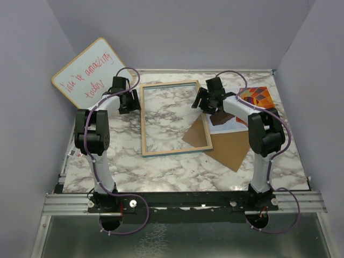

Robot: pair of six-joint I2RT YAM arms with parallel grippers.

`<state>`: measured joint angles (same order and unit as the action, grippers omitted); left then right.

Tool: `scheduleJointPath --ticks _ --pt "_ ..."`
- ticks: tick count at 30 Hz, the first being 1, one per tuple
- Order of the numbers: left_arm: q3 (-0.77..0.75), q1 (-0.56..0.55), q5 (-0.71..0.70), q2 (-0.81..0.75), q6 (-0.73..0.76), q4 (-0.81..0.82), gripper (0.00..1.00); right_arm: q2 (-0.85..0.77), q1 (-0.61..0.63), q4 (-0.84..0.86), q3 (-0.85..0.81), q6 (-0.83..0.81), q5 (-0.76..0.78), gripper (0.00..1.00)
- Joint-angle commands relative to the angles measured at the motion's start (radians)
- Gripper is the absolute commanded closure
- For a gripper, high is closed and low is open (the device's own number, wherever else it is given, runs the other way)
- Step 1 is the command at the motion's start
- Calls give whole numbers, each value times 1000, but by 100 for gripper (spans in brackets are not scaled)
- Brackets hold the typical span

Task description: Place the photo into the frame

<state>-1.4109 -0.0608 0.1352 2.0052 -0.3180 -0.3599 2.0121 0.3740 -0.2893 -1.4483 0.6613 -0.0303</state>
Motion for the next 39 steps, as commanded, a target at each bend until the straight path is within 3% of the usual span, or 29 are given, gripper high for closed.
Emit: scheduleJointPath --ticks 1,7,13,19,21,33,39 --pt "11 -5 62 -62 -21 16 32 24 8 -27 -5 -34 -127 30" --pt "27 -6 -35 -104 -18 -1 32 -11 8 9 34 -39 -212 30" --pt "26 -5 -68 -162 5 -9 28 -100 8 6 67 -28 -31 30" --pt "15 -5 -177 -201 -12 -60 4 -112 0 -68 55 -69 134 32" --pt "22 -4 -207 -217 -15 -64 1 -90 -5 -108 41 -61 144 32" --pt "33 14 -86 -202 -22 -65 4 11 -6 -174 -5 -84 -105 30" --pt "22 13 -10 -170 -46 -65 9 -25 -6 -56 70 -122 -289 31"
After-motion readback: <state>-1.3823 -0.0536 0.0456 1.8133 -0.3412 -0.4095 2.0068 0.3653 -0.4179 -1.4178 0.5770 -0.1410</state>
